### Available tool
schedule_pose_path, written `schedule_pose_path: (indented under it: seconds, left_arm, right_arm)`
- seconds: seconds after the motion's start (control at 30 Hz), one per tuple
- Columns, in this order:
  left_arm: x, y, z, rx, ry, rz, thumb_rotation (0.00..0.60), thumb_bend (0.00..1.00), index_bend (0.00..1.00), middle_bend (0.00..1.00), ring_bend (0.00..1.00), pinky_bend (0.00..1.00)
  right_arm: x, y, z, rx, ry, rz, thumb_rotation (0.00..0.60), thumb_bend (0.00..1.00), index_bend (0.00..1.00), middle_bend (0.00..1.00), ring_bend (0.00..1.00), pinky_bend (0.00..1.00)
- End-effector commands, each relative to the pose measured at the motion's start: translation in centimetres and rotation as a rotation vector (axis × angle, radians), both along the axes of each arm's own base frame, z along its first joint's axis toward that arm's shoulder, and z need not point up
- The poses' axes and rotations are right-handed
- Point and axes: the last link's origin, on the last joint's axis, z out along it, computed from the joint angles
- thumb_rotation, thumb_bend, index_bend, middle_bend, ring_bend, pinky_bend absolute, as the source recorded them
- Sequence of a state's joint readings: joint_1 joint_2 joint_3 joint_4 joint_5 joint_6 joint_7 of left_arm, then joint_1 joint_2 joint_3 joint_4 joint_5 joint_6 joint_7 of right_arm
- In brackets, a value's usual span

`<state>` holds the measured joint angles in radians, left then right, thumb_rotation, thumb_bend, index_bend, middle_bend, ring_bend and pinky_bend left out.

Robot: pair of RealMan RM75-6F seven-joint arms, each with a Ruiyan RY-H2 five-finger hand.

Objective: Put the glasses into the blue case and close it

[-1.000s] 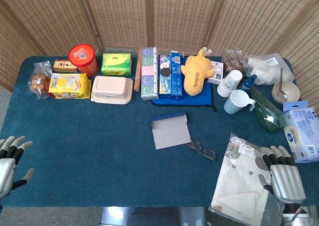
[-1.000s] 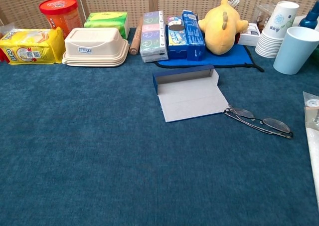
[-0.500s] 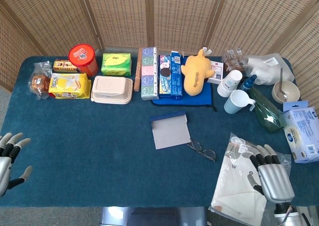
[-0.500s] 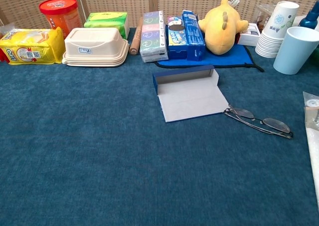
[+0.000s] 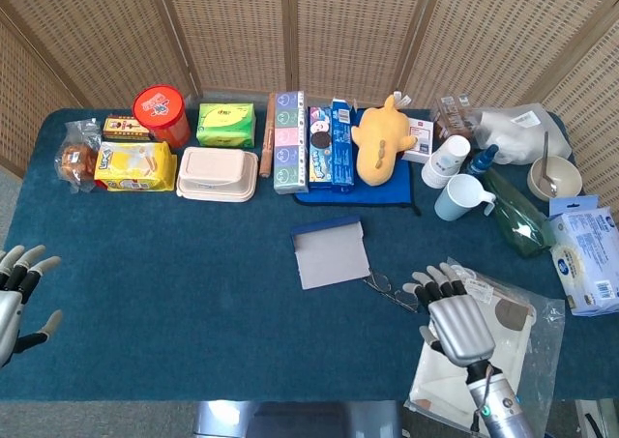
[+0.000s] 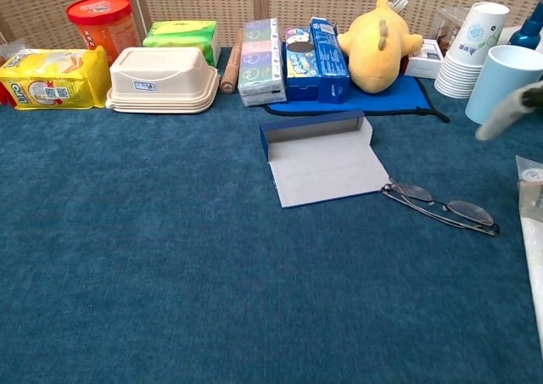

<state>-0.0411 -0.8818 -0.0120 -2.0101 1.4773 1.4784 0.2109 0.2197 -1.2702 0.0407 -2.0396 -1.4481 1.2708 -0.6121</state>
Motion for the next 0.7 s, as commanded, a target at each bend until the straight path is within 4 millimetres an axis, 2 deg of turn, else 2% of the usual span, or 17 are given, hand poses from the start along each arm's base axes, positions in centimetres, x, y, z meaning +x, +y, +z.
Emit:
schedule_pose_path:
  seconds: [0.03,0.4,0.7]
  left_arm:
    - [-0.4,0.1,0.2,0.003,0.000,0.008,0.600,0.28,0.18,0.11,0.03,0.00]
    - [-1.5,0.6,0.3,-0.006,0.000,0.026,0.600,0.28,0.18,0.11,0.02,0.00]
    - [-1.8,0.7,0.1,-0.011,-0.005,0.027,0.600,0.28,0.18,0.10,0.02,0.00]
  right_arm:
    - [0.8,-1.1,-1.4,0.012,0.014,0.014,0.600,0.26,0.26,0.19,0.11,0.10]
    - [1.7,-3.1,-5.3,0.004,0.095,-0.026,0.600,0.24,0.25,0.17,0.07,0.07]
    - [0.5,-4.0,-7.7,-0.009,0.121,-0.080,0.600,0.23,0.25,0.16,0.05,0.06]
